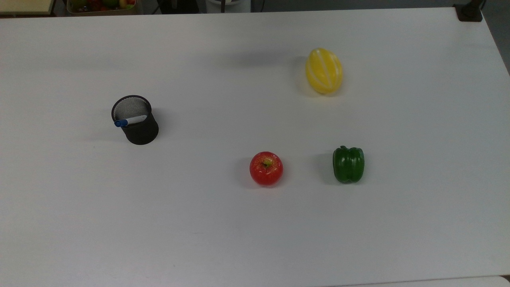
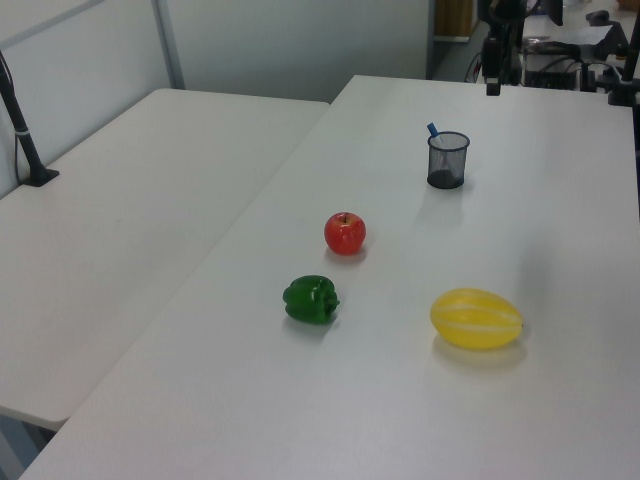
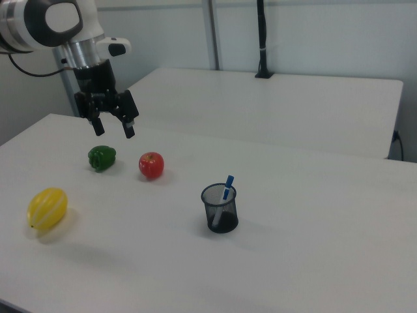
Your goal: Place marker
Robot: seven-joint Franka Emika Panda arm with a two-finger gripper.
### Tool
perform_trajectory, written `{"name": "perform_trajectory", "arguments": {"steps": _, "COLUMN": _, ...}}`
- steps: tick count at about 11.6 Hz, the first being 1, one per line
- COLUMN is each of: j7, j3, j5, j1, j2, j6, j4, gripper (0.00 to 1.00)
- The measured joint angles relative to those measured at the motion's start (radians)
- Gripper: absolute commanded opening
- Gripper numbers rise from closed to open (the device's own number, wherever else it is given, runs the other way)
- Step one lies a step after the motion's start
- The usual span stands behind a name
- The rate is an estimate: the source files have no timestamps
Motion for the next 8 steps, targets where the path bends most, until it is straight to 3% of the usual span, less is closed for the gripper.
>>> {"name": "perform_trajectory", "arguments": {"steps": 3, "j7": 0.000, "j3": 0.100, "j5": 0.000, "j1": -0.079, "j2": 0.016, "j6": 0.006, "j4": 0.003, "gripper": 1.00}}
{"name": "perform_trajectory", "arguments": {"steps": 8, "j7": 0.000, "j3": 0.114, "j5": 0.000, "j1": -0.086, "j2": 0.018, "j6": 0.006, "j4": 0.004, "gripper": 1.00}}
